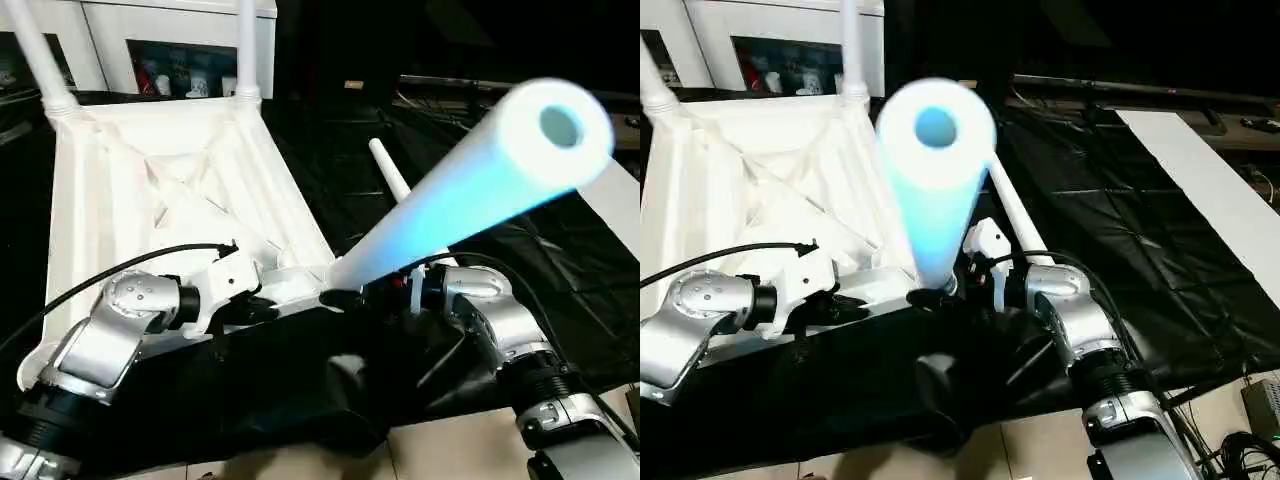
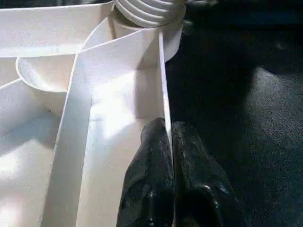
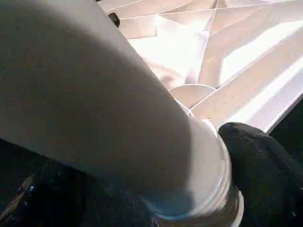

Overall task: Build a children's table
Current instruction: Insert table leg to table base

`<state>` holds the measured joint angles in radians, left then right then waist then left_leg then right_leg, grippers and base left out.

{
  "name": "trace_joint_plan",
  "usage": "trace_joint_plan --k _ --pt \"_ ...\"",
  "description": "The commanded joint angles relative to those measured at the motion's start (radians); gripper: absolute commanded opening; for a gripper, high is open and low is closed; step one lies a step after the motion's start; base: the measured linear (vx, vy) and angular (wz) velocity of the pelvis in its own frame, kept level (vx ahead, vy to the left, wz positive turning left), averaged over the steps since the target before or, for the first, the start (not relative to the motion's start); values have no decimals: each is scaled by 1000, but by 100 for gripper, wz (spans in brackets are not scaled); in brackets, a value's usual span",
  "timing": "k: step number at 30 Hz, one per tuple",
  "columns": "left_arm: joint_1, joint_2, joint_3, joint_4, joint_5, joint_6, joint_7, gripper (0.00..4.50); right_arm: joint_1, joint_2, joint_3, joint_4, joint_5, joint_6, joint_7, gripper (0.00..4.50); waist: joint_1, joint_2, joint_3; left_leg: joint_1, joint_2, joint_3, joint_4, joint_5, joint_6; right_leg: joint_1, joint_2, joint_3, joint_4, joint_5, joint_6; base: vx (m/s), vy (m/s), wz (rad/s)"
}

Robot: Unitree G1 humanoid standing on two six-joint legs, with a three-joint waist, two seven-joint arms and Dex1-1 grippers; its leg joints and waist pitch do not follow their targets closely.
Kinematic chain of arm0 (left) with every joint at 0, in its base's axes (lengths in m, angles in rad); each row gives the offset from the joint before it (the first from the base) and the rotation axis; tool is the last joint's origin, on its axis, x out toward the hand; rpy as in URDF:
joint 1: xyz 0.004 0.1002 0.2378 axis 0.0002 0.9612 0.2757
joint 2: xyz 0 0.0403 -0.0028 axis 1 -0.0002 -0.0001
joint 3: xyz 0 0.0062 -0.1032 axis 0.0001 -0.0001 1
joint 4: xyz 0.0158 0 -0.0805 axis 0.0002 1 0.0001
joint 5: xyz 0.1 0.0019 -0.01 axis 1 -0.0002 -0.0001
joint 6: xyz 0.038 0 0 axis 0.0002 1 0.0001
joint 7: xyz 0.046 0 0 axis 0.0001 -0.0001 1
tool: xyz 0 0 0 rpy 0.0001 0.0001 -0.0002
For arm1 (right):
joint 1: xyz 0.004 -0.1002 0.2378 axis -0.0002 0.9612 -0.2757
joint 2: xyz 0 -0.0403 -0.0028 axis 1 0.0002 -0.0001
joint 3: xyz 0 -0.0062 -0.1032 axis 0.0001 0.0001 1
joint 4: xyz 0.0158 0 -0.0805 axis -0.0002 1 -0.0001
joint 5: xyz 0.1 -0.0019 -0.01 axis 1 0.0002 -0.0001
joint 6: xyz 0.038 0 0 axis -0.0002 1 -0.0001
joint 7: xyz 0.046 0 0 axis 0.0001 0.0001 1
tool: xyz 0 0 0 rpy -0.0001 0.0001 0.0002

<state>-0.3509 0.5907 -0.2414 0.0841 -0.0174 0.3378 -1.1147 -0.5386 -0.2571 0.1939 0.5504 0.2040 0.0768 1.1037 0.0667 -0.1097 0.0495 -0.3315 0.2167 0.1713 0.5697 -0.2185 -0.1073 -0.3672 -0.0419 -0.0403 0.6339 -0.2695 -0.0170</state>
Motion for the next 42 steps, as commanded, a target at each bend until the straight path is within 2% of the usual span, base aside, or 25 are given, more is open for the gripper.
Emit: trace_joint_plan --k 1,6,8,11,17,23,25,26,27,28,29,30,31,32,33,35,36,37,39,40,42 --pt "-3 -26 -31 3 -31 -30 -21 0 15 5 6 2 -1 12 -15 377 -1 20 -56 4 18 3 -44 150 89 54 -77 51 -36 410 -271 0 0 0" --pt "-1 -20 -32 25 -29 -59 -30 0 18 23 -20 7 0 12 -31 334 3 20 -57 2 17 3 -43 132 86 53 -77 51 -35 390 -271 0 0 0" --pt "0 -18 -29 31 -28 -65 -34 0 19 26 -28 10 11 20 -33 334 5 20 -58 2 17 2 -42 131 85 55 -78 51 -33 387 -269 0 0 0" --pt "0 -15 -28 38 -27 -70 -37 0 18 27 -46 20 34 40 -41 295 8 19 -59 2 17 2 -41 132 83 54 -78 51 -32 380 -268 0 0 0" --pt "-9 -15 -26 52 -21 -77 -35 0 5 30 -88 56 59 53 -60 274 10 19 -59 0 16 3 -40 120 76 54 -79 51 -32 356 -269 0 0 0" --pt "-25 -40 -17 67 -18 -100 -4 0 6 29 -117 60 73 49 -79 270 14 21 -61 2 16 2 -35 147 84 54 -78 50 -28 389 -269 0 0 0" --pt "-42 -68 5 87 -16 -120 50 0 -1 32 -142 48 102 72 -83 270 18 21 -63 1 15 3 -34 148 87 55 -76 50 -26 402 -271 0 0 0" --pt "-55 -84 31 97 -35 -119 67 44 -5 37 -157 33 124 90 -86 270 19 20 -63 3 15 4 -34 146 88 54 -75 50 -26 403 -273 0 0 0" --pt "-67 -95 54 101 -53 -111 80 55 -10 41 -173 21 142 106 -87 270 22 22 -62 5 15 4 -35 137 89 53 -76 49 -27 394 -279 0 0 0" --pt "-76 -103 77 96 -79 -94 82 55 -14 43 -184 9 156 117 -87 270 23 23 -65 -3 16 1 -33 136 85 58 -80 49 -22 397 -285 0 0 0" --pt "-84 -110 88 92 -94 -78 80 59 -20 41 -192 9 162 122 -82 270 25 26 -68 -4 18 -1 -33 140 81 60 -82 48 -21 408 -290 0 0 0" --pt "-91 -126 132 69 -160 -39 70 67 -22 43 -198 -8 173 135 -78 270 26 30 -66 -1 17 0 -33 133 77 53 -80 45 -22 405 -295 0 0 0" --pt "-91 -126 132 69 -160 -39 70 79 -22 43 -198 -8 173 135 -78 270 25 26 -66 -4 16 1 -32 131 71 57 -80 46 -21 409 -298 0 0 0" --pt "-119 -173 221 38 -292 34 61 91 -30 42 -205 -27 188 157 -65 270 26 30 -64 -5 16 -1 -33 119 66 56 -80 45 -24 398 -293 0 0 0" --pt "-119 -173 221 38 -292 34 61 99 -30 42 -205 -27 188 157 -65 270 28 29 -65 -2 14 1 -32 108 57 56 -81 45 -26 397 -306 0 0 0" --pt "-178 -239 297 23 -440 128 63 118 -35 52 -177 -55 187 174 -56 270 32 32 -64 -3 13 2 -32 98 53 56 -80 45 -25 392 -313 0 0 0" --pt "-205 -268 308 29 -474 151 69 118 -41 55 -164 -59 180 176 -55 270 33 29 -64 -5 12 2 -31 103 50 58 -80 45 -26 403 -316 0 0 0" --pt "-211 -276 309 30 -481 156 70 137 -42 56 -161 -60 177 176 -56 270 34 33 -64 -3 13 2 -30 105 50 57 -80 44 -26 408 -317 0 0 0" --pt "-239 -304 307 43 -507 176 80 142 -53 63 -150 -66 165 179 -71 270 33 29 -64 -5 12 2 -30 114 55 59 -78 45 -25 407 -309 0 0 0" --pt "-262 -328 302 59 -514 185 100 156 -58 71 -143 -86 164 192 -84 270 32 34 -66 -4 13 1 -29 123 57 59 -79 46 -24 416 -304 0 0 0" --pt "-285 -358 294 90 -497 184 133 179 -53 84 -133 -127 164 215 -98 270 32 35 -68 -3 13 -1 -27 144 58 61 -78 46 -22 447 -295 0 0 0"
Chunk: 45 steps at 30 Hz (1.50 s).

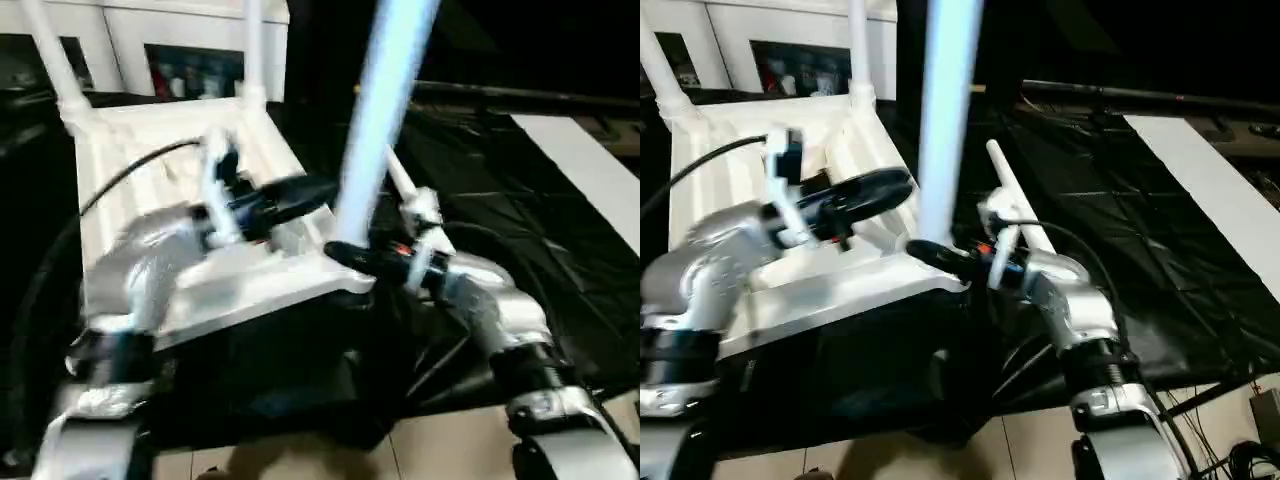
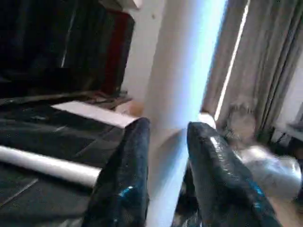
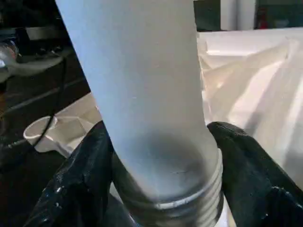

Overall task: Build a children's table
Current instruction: Insert table leg to table base

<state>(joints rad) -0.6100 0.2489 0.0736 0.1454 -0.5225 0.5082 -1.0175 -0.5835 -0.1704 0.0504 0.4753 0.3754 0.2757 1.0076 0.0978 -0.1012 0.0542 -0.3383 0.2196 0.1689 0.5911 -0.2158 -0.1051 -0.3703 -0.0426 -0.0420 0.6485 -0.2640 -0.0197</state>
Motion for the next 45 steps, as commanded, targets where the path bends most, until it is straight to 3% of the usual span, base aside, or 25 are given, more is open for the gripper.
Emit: trace_joint_plan --k 1,6,7,10,14,15,17,18,22,26,27,29,32,36,39,45 --pt "-26 -16 -21 29 8 13 36 184 -9 -3 10 -52 -7 16 -2 270 2 27 -73 4 8 3 -47 150 57 65 -75 48 -38 458 -287 0 0 0" --pt "-44 -68 -26 38 -8 19 47 229 8 5 23 -106 4 54 -15 269 4 28 -75 2 9 1 -47 149 48 71 -76 47 -36 485 -286 0 0 0" --pt "-43 -71 -23 20 -28 33 41 233 0 4 26 -101 -2 58 -21 269 6 41 -75 2 8 0 -47 143 44 69 -77 46 -34 488 -286 0 0 0" --pt "-44 -60 -25 0 -51 52 27 260 -14 0 35 -93 -14 62 -27 269 4 34 -74 1 8 1 -49 121 38 71 -76 46 -37 471 -287 0 0 0" --pt "-42 -23 -75 10 22 -25 -14 287 -44 -55 85 -67 -52 189 -10 269 1 37 -73 1 7 -3 -50 123 37 73 -72 45 -40 440 -272 0 0 0" --pt "-44 -20 -79 16 43 -48 -1 304 -44 -68 92 -74 -42 221 13 269 4 50 -73 1 7 -4 -49 129 31 71 -75 45 -38 444 -266 0 0 0" --pt "-44 -21 -76 16 53 -61 7 316 -42 -84 100 -92 -30 255 37 269 2 41 -74 1 8 -3 -49 122 37 74 -73 45 -39 461 -268 0 0 0" --pt "-34 -17 -88 2 58 -59 -5 316 -37 -95 109 -100 -44 259 33 268 7 48 -75 0 9 -2 -47 124 35 72 -76 46 -36 476 -272 0 0 0" --pt "-30 -16 -100 -2 66 -63 2 316 -28 -107 124 -113 -64 253 23 268 9 45 -76 0 8 -1 -46 133 28 72 -73 45 -34 494 -275 0 0 0" --pt "-80 -59 -29 66 18 -47 95 281 -3 -111 129 -151 -54 266 15 268 11 45 -77 0 6 0 -45 124 27 74 -74 46 -35 500 -277 0 0 0" --pt "-90 -69 -7 73 -9 -17 111 277 2 -109 129 -158 -54 267 11 268 13 48 -77 0 5 1 -44 115 21 73 -73 47 -35 493 -281 0 0 0" --pt "-103 -89 41 76 -90 89 138 254 6 -102 126 -167 -55 265 -2 268 14 46 -77 -1 6 -1 -44 106 15 73 -73 45 -36 485 -291 0 0 0" --pt "-103 -101 65 70 -137 146 156 232 5 -91 119 -173 -53 263 -20 268 12 47 -76 -2 5 -1 -45 104 15 73 -72 45 -37 479 -295 0 0 0" --pt "-107 -88 61 63 -114 153 192 206 -5 -84 103 -182 -47 265 -31 267 13 49 -74 -2 6 -1 -46 95 28 73 -74 46 -40 449 -287 0 0 0" --pt "-107 -84 63 53 -105 156 219 200 -8 -81 97 -180 -41 264 -32 267 14 46 -75 -2 8 -2 -45 108 31 73 -75 46 -38 447 -285 0 0 0" --pt "-119 -81 69 26 -98 172 276 193 -8 -56 69 -202 -24 243 -68 267 12 51 -74 -2 9 -2 -45 110 28 70 -76 45 -38 438 -283 0 0 0"
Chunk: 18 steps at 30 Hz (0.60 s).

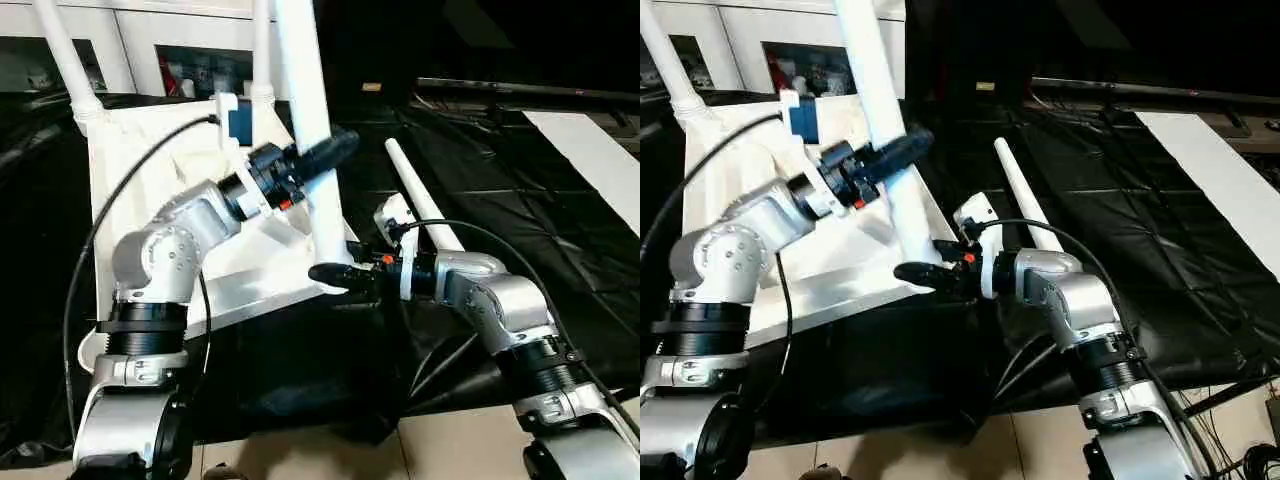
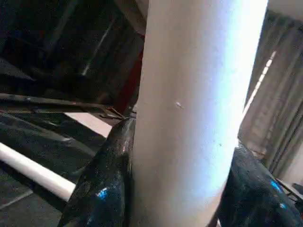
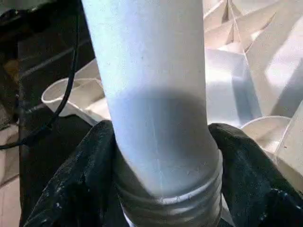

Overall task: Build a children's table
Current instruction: Insert table leg to table base

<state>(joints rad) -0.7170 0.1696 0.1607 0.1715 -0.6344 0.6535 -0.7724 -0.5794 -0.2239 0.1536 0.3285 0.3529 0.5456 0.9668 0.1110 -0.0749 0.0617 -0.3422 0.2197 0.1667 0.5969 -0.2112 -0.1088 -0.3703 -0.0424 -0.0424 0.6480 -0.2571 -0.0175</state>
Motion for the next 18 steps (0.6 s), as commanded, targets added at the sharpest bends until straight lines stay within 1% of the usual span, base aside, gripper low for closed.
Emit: trace_joint_plan --k 1,2,3,4,5,6,7,8,9,10,12,13,15,16,17,18 --pt "-21 -2 -12 4 19 47 63 193 -14 6 -57 -59 31 1 -25 302 -1 35 -82 2 8 0 -50 100 27 69 -76 46 -36 427 -283 0 0 0" --pt "-27 -2 -8 8 24 56 83 193 -16 11 -69 -60 45 12 -28 302 -3 43 -82 3 8 -1 -50 90 24 67 -75 45 -38 421 -282 0 0 0" --pt "-38 -4 1 14 26 72 113 191 -19 12 -79 -62 60 29 -27 337 -4 34 -83 4 9 0 -50 80 22 69 -74 45 -39 421 -285 0 0 0" --pt "-57 -1 3 23 40 78 144 191 -21 1 -80 -82 78 58 -8 337 0 45 -83 3 8 -3 -50 82 20 69 -74 44 -37 419 -287 0 0 0" --pt "-58 0 2 23 41 78 145 189 -21 0 -80 -83 78 59 -7 337 -1 47 -82 2 9 -3 -49 82 21 68 -74 43 -39 420 -281 0 0 0" --pt "-64 5 -3 26 51 77 152 187 -22 -5 -74 -89 70 56 -8 354 -1 44 -83 0 7 -3 -47 87 23 71 -74 44 -38 430 -275 0 0 0" --pt "-71 10 -16 25 58 77 151 186 -25 -12 -62 -88 40 31 -31 370 0 42 -84 -1 5 -3 -46 101 28 71 -72 44 -38 430 -270 0 0 0" --pt "-73 9 -19 24 59 78 153 185 -28 -13 -59 -85 35 25 -33 379 1 43 -83 -3 4 -2 -47 102 28 71 -73 44 -40 424 -268 0 0 0" --pt "-75 7 -21 23 60 78 154 184 -29 -12 -57 -83 35 23 -32 380 1 46 -83 -4 4 -1 -46 96 22 70 -75 45 -41 409 -267 0 0 0" --pt "-78 6 -26 15 60 78 155 184 -35 -5 -57 -76 29 14 -42 380 3 41 -83 -4 4 -2 -47 95 18 71 -76 45 -40 402 -269 0 0 0" --pt "-81 6 -33 5 59 79 155 184 -43 4 -58 -69 24 9 -57 380 3 43 -83 -4 5 -2 -48 92 15 69 -76 44 -41 393 -269 0 0 0" --pt "-85 9 -42 -9 58 79 152 184 -52 17 -60 -64 22 16 -75 380 3 39 -84 -6 5 -3 -48 102 16 71 -76 44 -38 399 -269 0 0 0" --pt "-89 12 -47 -21 59 77 150 184 -72 26 -49 -43 5 31 -100 380 0 35 -86 -5 3 -1 -46 115 21 70 -75 44 -38 409 -270 0 0 0" --pt "-89 13 -48 -22 59 77 150 184 -73 26 -47 -41 3 32 -102 380 1 38 -87 -5 2 -2 -45 132 24 69 -74 44 -36 428 -272 0 0 0" --pt "-91 18 -53 -28 61 79 149 183 -85 29 -39 -28 -8 40 -115 380 2 38 -86 -5 2 0 -44 134 27 67 -73 44 -36 434 -272 0 0 0" --pt "-87 24 -59 -34 66 80 146 183 -93 30 -38 -20 -8 43 -116 380 2 32 -84 -6 2 0 -46 127 29 68 -74 44 -36 425 -271 0 0 0"
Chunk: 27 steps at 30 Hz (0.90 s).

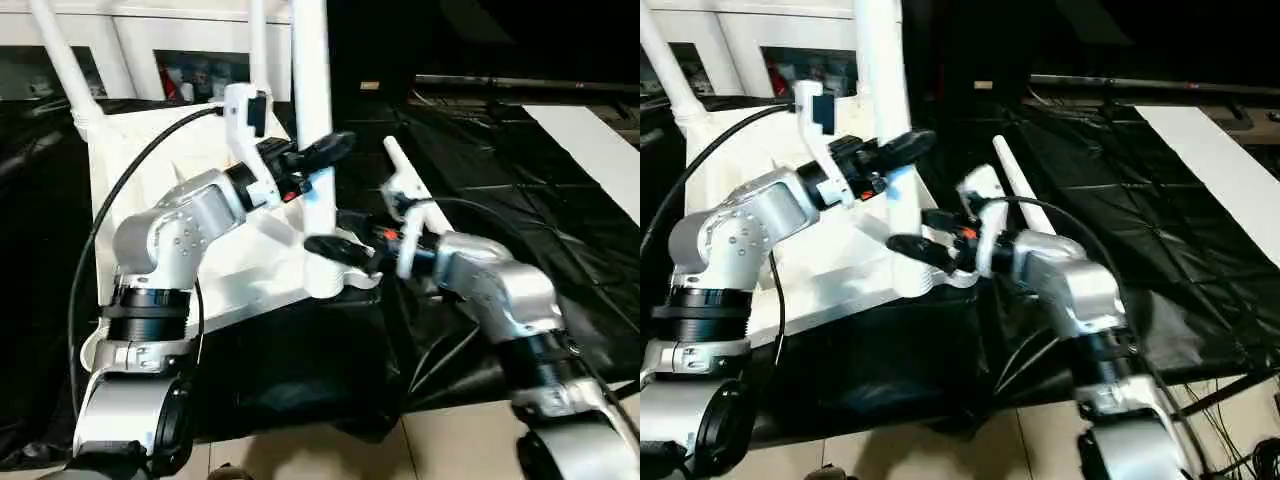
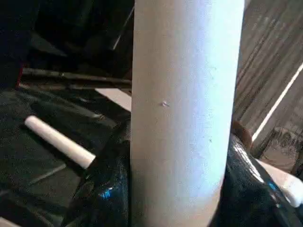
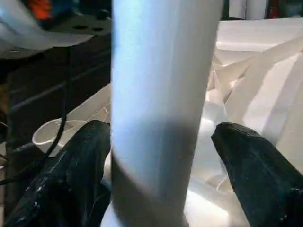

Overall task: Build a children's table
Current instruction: Insert table leg to table base

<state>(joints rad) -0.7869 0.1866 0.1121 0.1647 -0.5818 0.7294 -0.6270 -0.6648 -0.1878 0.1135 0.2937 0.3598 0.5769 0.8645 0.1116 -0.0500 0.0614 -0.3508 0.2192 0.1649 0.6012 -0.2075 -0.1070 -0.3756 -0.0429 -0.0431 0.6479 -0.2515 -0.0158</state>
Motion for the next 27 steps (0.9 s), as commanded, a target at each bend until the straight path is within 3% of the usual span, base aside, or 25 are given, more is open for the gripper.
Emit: trace_joint_plan --k 1,2,3,7,9,13,15,18,20,27 --pt "-11 12 -18 -34 17 5 -7 183 -13 -6 3 19 -13 15 -14 380 1 4 -82 2 4 3 -52 118 29 72 -74 45 -38 404 -268 0 0 0" --pt "-4 17 -26 -42 22 4 -13 183 -18 -6 5 23 -8 16 -7 380 1 0 -82 1 3 3 -52 117 30 74 -74 46 -38 398 -265 0 0 0" --pt "4 21 -33 -51 24 5 -17 183 -22 -5 5 24 2 22 1 380 2 4 -82 2 5 3 -52 113 29 72 -76 45 -38 383 -259 0 0 0" --pt "21 27 -38 -77 13 16 -26 183 -33 0 4 31 11 43 16 380 4 2 -82 2 5 4 -51 127 35 69 -76 46 -36 385 -258 0 0 0" --pt "30 38 -46 -89 11 16 -30 183 -38 -8 17 33 17 57 41 380 4 -7 -82 1 4 4 -52 134 37 70 -75 45 -36 384 -254 0 0 0" --pt "36 43 -50 -99 8 20 -34 183 -41 -13 24 32 23 73 60 380 4 -6 -82 2 5 5 -51 139 38 69 -76 45 -35 384 -252 0 0 0" --pt "41 46 -56 -108 4 24 -41 183 -42 -14 25 32 27 80 66 345 4 -8 -81 2 4 5 -51 138 39 68 -75 45 -35 381 -253 0 0 0" --pt "47 47 -65 -117 1 28 -46 183 -44 -17 26 37 32 88 76 338 4 -8 -81 3 5 5 -51 136 36 68 -76 45 -36 374 -253 0 0 0" --pt "49 47 -67 -120 1 30 -49 183 -43 -19 26 40 37 101 92 299 5 -8 -82 1 4 5 -51 137 35 69 -76 45 -36 377 -254 0 0 0" --pt "48 51 -80 -128 -4 36 -63 183 -34 -23 25 45 49 116 117 247 5 -4 -83 2 4 4 -50 137 33 69 -75 44 -34 390 -258 0 0 0"
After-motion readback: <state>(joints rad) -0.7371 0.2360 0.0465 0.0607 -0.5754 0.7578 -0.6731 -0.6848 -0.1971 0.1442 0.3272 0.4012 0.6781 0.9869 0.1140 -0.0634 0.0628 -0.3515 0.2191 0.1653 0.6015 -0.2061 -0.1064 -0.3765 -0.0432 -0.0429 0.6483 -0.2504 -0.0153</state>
